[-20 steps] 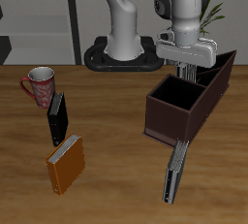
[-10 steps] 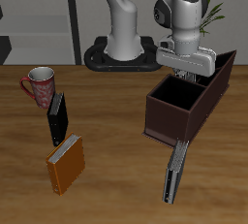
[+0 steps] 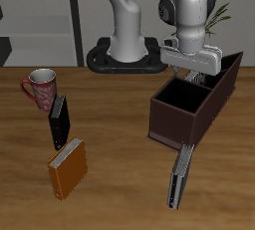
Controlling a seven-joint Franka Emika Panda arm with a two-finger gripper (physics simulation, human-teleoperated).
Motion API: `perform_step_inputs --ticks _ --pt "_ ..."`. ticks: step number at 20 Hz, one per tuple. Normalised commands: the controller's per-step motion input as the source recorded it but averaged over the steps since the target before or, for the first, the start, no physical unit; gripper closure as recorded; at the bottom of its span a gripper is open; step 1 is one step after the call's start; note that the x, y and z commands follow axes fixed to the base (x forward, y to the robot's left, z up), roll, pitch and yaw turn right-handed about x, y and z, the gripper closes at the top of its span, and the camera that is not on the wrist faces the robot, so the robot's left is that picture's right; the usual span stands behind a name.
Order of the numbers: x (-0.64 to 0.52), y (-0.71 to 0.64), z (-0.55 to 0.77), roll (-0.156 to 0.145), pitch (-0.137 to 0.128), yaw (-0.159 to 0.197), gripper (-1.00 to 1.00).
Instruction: Place the right striped book into the left desk caddy's front compartment
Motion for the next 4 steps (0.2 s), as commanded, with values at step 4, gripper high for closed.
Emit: perform_step_inputs --ticks 4 --pt "-0.07 -0.07 0.11 0.016 -0.013 -0.013 -1.0"
